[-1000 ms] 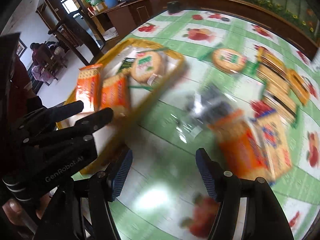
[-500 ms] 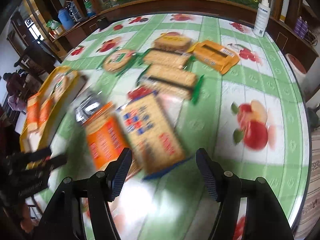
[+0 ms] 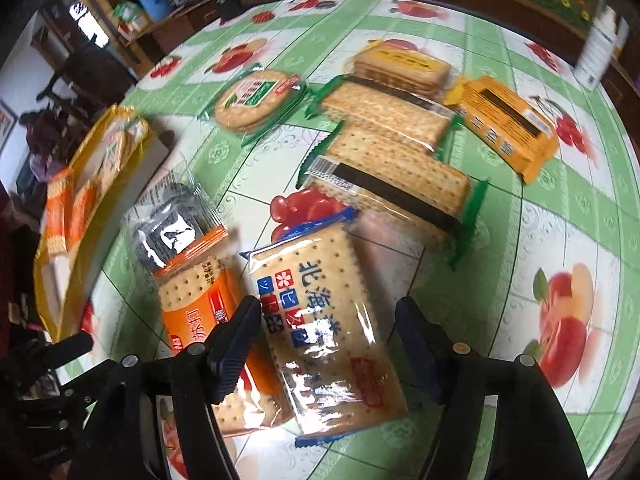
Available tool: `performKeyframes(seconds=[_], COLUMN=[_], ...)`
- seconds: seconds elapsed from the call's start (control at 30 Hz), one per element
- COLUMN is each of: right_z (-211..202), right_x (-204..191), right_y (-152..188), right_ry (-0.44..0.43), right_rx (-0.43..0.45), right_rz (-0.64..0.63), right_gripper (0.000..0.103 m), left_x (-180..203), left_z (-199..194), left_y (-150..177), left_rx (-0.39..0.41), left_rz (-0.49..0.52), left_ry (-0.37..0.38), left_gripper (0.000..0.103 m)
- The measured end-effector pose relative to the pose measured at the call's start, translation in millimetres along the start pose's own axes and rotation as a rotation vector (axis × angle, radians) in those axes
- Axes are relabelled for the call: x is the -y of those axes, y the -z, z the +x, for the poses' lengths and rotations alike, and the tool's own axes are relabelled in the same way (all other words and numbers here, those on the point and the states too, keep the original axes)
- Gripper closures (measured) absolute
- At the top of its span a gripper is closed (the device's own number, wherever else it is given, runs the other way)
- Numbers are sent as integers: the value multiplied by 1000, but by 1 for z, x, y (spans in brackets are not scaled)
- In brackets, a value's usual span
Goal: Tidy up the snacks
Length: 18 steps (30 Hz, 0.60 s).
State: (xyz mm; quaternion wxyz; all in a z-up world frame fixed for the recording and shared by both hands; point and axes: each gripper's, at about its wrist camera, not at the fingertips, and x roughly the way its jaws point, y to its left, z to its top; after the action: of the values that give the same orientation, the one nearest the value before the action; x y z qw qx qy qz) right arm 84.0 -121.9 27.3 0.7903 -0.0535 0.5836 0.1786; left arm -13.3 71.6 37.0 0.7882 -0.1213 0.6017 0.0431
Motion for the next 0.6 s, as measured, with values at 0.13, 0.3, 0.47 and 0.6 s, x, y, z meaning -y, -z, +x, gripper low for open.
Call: performKeyframes(seconds=[0.13,0.3,0.47,0.6], right_z=[1,11,0,-11], right_x=[-12,-11,15,46], right_y=[-4,-7,14,36], right_ry=[9,66,114,153], right_rx=[-29,-93,-87,-101], right_rz=[-54,-61,-50,-36], right_gripper=[31,42,44,44], left_x=[5,9,21,40], left_z=[3,10,17,31], left_y=[-3,-12,-21,-27], left_rx=[-6,-44,-81,-120], left_rz=[-11,-86,-205,-316], left_ry=[1,55,119,178], left_gripper=[47,47,47,47])
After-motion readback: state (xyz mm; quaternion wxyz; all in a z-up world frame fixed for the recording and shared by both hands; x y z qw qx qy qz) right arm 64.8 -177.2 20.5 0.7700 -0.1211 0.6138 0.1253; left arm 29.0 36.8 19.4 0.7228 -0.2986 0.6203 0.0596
